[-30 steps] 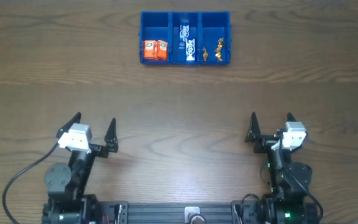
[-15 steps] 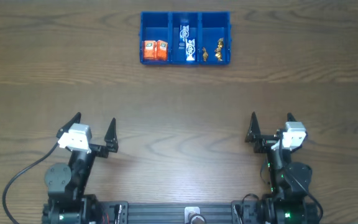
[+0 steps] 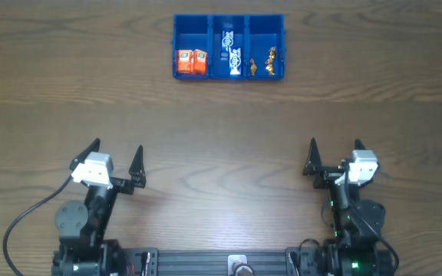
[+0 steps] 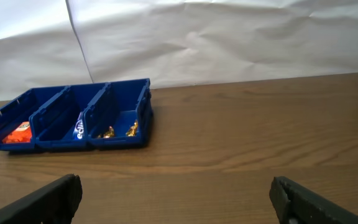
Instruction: Sort Candies Into Trays
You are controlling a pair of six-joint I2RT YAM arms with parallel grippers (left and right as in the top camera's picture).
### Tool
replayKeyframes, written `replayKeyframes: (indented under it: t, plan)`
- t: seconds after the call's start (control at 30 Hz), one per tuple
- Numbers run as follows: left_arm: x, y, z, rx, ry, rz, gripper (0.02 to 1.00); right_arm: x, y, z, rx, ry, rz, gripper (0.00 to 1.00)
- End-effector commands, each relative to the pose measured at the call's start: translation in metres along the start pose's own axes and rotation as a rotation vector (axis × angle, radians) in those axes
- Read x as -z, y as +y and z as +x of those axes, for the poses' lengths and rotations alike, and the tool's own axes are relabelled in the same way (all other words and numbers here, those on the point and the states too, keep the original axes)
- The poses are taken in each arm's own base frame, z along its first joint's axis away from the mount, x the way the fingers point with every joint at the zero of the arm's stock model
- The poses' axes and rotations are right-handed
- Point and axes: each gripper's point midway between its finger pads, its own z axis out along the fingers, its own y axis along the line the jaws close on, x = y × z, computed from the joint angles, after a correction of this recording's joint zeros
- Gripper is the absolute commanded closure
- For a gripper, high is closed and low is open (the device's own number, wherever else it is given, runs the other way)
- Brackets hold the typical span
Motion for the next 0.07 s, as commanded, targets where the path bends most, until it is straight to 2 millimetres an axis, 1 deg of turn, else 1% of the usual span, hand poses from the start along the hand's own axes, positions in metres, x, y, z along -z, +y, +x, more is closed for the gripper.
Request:
replayKeyframes:
  t: [0.03,0.07]
  plan:
    - [-0.0011,-0.0006,0.0162,0.012,0.043,0.010,0.020,0.0004,-0.0005,0.0009,0.010,0.001,0.001,0.001]
    - [-0.0011,-0.0006,0.0162,0.012,0.043,0.010,0.020,0.0004,-0.0005,0.0009,0.009,0.001,0.001,0.001]
